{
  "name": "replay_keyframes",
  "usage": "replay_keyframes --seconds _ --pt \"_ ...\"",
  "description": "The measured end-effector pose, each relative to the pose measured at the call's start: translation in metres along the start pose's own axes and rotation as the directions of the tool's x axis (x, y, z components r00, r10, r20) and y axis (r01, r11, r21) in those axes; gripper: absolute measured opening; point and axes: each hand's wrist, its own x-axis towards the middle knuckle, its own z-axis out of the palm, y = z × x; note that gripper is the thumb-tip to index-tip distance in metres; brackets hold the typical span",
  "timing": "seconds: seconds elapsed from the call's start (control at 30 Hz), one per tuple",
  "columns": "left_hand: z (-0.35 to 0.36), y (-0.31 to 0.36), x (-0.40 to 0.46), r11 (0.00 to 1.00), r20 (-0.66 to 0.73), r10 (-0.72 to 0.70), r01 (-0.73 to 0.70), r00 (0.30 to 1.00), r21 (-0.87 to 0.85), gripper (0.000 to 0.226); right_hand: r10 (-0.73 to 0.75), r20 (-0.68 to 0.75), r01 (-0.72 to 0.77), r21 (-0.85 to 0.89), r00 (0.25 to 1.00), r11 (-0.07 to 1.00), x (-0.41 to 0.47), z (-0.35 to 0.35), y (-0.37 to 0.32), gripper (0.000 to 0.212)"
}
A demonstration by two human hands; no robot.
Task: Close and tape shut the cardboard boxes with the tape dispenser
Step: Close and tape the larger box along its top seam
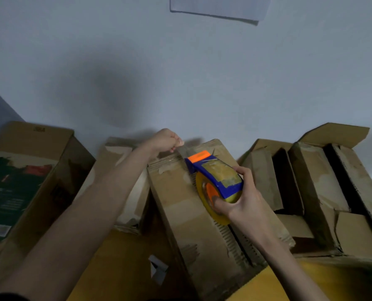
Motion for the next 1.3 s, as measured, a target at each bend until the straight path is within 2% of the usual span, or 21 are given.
replay_keyframes --seconds 0.13,0.27,0.5,0.67,0.87,1.03,1.13,1.17,1.23,1.3 --pt "-0.005 -0.009 0.020 1.000 -0.061 0.013 -0.014 0.998 -0.010 0.022 0.005 -0.015 -0.005 -0.017 1.000 1.000 0.004 0.000 0.000 0.064" --pt "-0.009 -0.017 0.029 1.000 0.003 0.004 -0.004 1.000 -0.015 0.005 0.022 -0.011 -0.022 -0.039 1.000 0.999 0.007 0.001 -0.002 0.061" --pt "0.002 -0.020 0.043 1.000 0.036 -0.013 0.012 0.999 0.005 0.013 0.048 -0.061 -0.052 -0.083 0.997 0.995 0.012 0.006 0.002 0.061" --pt "0.004 -0.025 0.054 0.998 0.047 -0.061 0.059 0.997 0.035 0.017 0.057 -0.043 -0.060 -0.075 0.997 0.995 0.015 0.007 0.000 0.059" --pt "0.010 -0.030 0.052 0.994 0.080 -0.102 0.098 0.992 0.057 0.008 0.051 -0.051 -0.055 -0.065 0.997 0.996 0.015 0.009 -0.006 0.060" --pt "0.020 -0.039 0.047 0.992 0.069 -0.126 0.124 0.990 0.037 0.013 0.037 -0.064 -0.040 -0.048 0.997 0.998 0.013 0.011 -0.007 0.059" --pt "0.019 -0.044 0.042 0.992 -0.008 -0.080 0.081 0.997 0.093 0.039 0.036 -0.075 -0.039 -0.038 0.997 0.999 0.012 0.012 -0.005 0.059" --pt "0.018 -0.045 0.040 0.993 -0.061 -0.025 0.032 0.998 0.112 0.038 0.039 -0.075 -0.042 -0.037 0.996 0.998 0.012 0.012 -0.004 0.060" --pt "0.020 -0.045 0.036 0.987 -0.142 0.119 -0.102 0.983 0.122 0.024 0.043 -0.075 -0.046 -0.043 0.996 0.998 0.012 0.012 -0.003 0.061" --pt "0.024 -0.043 0.032 0.979 -0.128 0.195 -0.187 0.972 0.077 0.020 0.042 -0.073 -0.045 -0.038 0.996 0.998 0.012 0.012 -0.003 0.060"
